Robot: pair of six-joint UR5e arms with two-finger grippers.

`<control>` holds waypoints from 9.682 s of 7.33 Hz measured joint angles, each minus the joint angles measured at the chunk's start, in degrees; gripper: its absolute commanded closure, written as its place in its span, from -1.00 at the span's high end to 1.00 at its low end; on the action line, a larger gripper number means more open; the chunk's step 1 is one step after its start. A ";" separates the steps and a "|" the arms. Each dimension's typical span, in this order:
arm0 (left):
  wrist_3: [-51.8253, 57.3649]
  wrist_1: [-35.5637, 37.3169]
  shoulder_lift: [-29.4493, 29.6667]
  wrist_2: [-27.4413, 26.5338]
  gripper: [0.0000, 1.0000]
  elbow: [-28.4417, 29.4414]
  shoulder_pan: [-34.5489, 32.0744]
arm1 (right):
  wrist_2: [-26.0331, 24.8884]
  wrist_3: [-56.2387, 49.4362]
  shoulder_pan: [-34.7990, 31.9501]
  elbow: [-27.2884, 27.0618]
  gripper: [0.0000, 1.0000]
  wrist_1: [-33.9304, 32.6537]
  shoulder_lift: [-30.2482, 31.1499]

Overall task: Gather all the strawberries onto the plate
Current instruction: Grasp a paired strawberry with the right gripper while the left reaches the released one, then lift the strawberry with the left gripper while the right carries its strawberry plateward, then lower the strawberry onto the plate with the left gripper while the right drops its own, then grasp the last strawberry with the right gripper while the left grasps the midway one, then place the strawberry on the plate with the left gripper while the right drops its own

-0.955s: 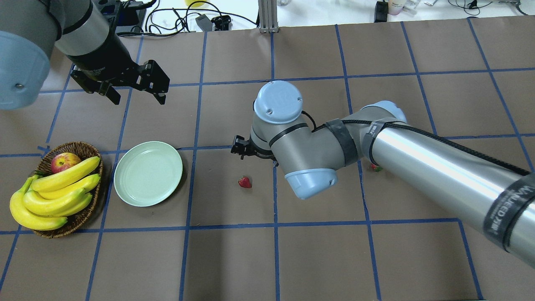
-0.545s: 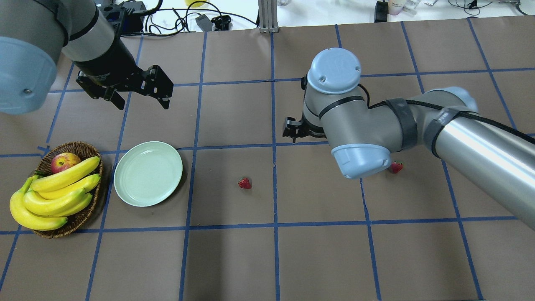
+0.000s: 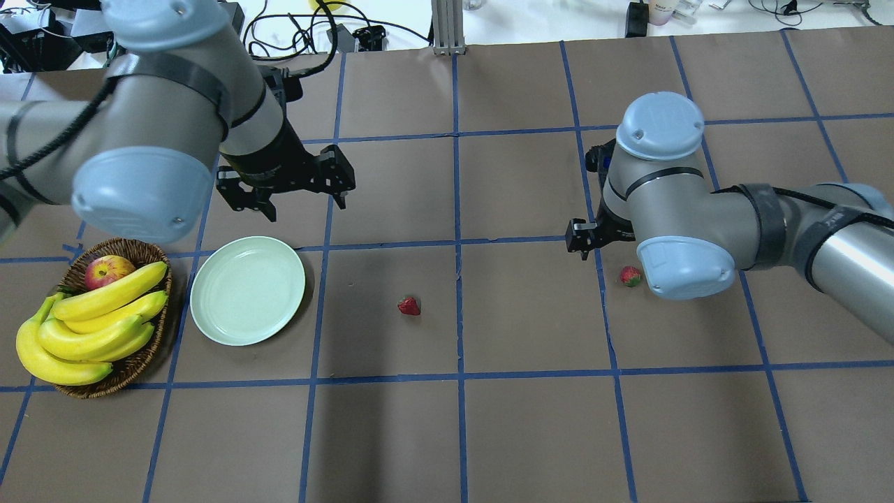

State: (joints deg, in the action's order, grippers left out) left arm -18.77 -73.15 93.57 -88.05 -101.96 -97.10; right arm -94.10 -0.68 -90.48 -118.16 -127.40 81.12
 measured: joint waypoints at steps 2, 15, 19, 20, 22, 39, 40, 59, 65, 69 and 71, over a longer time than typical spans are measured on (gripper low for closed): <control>-13.67 8.45 4.21 2.32 1.00 -5.86 -4.48 | 3.29 -3.06 3.16 -1.88 0.79 -1.72 -2.45; -32.26 24.30 16.49 3.34 -0.63 -13.62 -8.49 | 0.34 -5.28 3.61 -1.55 -1.00 -1.02 -7.02; -30.03 24.57 15.74 7.80 -1.00 -14.00 -10.45 | 1.56 -2.63 1.85 7.22 -1.00 10.91 -6.16; -28.10 24.41 15.29 7.54 -1.00 -13.68 -10.35 | 2.45 -0.76 0.29 8.42 -1.00 12.34 -6.17; -19.22 21.34 12.71 2.83 -1.00 -10.57 -6.67 | 4.42 6.48 -3.93 9.56 -1.00 12.70 -6.50; 34.98 7.62 10.48 1.44 1.00 -8.29 23.87 | 11.27 21.57 -15.89 13.87 1.00 3.73 -9.00; 29.31 7.47 10.03 1.82 1.00 -7.94 20.06 | 8.74 17.79 -12.50 13.04 1.00 5.32 -6.55; -5.77 19.60 19.50 8.97 -1.00 -6.07 -5.63 | 2.22 -20.75 12.63 -8.11 -1.00 -13.63 -4.24; 23.34 8.51 15.98 3.81 -1.00 0.75 10.07 | 3.40 8.30 -5.89 4.77 -1.00 -1.39 -4.37; 37.98 7.28 15.65 1.23 -1.00 -5.50 19.23 | 10.51 32.57 -21.71 18.17 -1.00 0.59 -13.72; 41.73 7.63 15.80 1.01 0.67 -7.53 22.34 | 13.34 34.75 -26.12 19.57 -0.96 -3.86 -18.89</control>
State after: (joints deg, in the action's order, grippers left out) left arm 22.96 -65.52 109.37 -87.04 -109.50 -74.76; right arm -80.76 34.08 -116.60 -98.59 -131.27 62.23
